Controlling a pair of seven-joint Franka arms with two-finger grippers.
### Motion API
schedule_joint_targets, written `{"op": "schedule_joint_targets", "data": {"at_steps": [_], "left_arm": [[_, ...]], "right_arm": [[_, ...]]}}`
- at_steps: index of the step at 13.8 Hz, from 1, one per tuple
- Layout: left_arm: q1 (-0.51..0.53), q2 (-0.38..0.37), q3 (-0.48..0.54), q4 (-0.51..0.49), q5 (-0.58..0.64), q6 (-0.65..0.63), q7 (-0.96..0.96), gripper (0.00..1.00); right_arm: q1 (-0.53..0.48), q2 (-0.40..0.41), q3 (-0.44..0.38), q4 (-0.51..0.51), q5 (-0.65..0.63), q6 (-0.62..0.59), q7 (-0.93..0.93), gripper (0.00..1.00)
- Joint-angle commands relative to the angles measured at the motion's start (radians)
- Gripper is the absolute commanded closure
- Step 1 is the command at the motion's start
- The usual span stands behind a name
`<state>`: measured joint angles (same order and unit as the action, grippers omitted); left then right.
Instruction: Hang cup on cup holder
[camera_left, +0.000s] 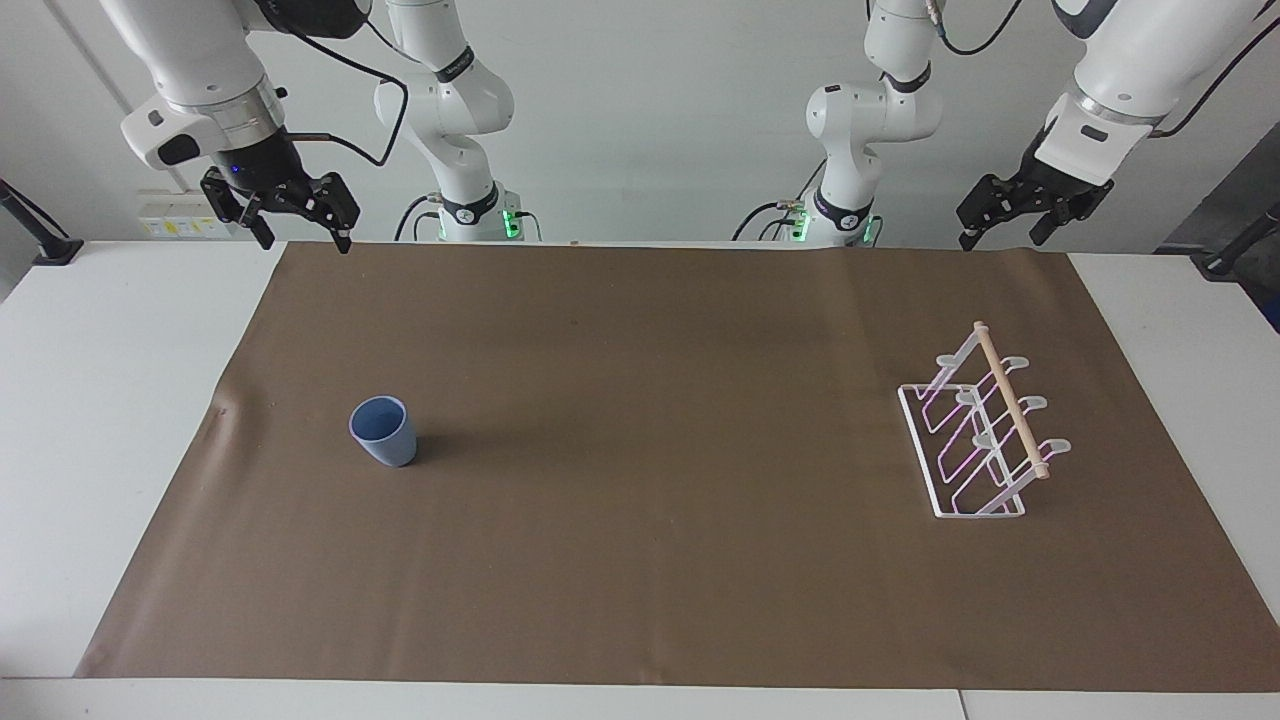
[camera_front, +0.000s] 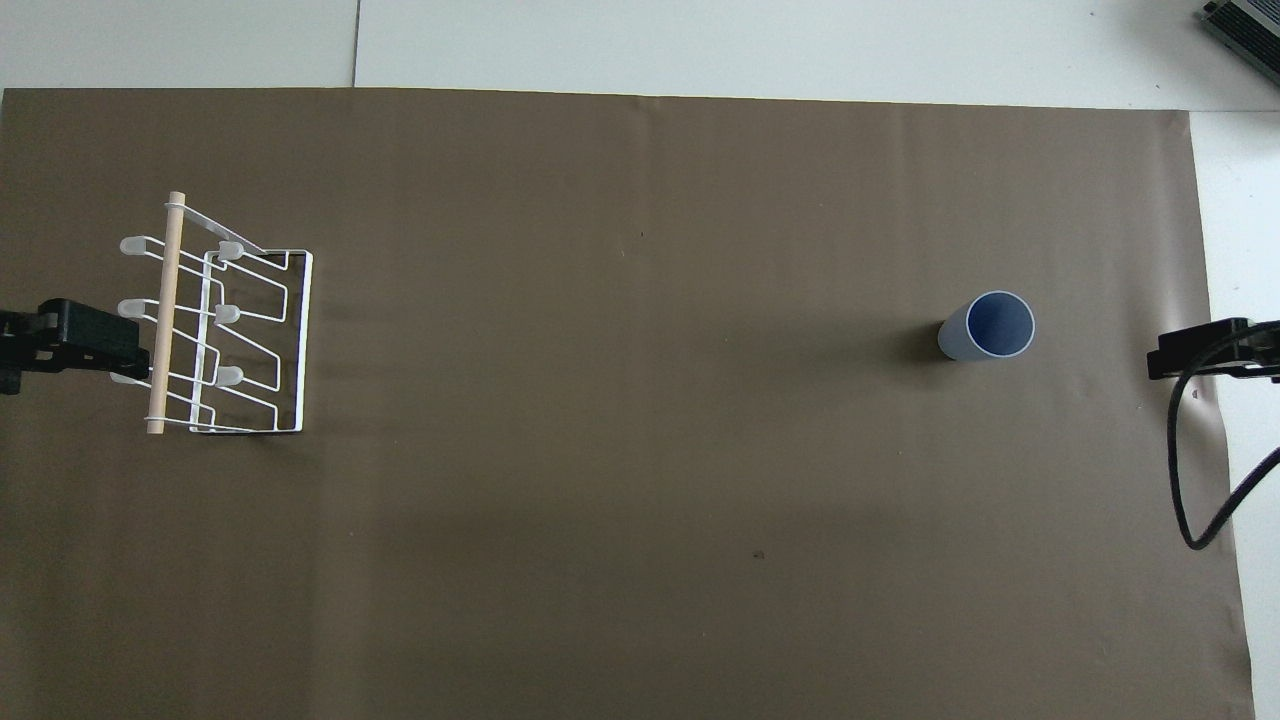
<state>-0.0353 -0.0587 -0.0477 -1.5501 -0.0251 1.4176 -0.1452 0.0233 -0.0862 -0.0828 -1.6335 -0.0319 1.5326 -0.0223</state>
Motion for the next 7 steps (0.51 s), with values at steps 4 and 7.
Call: {"op": "schedule_joint_targets", "data": {"at_steps": [4,7], "left_arm": [[-0.008,-0.015,0.006,-0.011,0.019,0.0,0.007,0.0],[-0.008,-0.015,0.006,-0.011,0.019,0.0,0.007,0.0]], "right_arm": [[-0.014,-0.035,0.002,-0.072,0.021,0.096,-0.036,0.0],[-0.037,-0.035,0.0,-0.121,0.021,0.168,-0.091,0.0]]}}
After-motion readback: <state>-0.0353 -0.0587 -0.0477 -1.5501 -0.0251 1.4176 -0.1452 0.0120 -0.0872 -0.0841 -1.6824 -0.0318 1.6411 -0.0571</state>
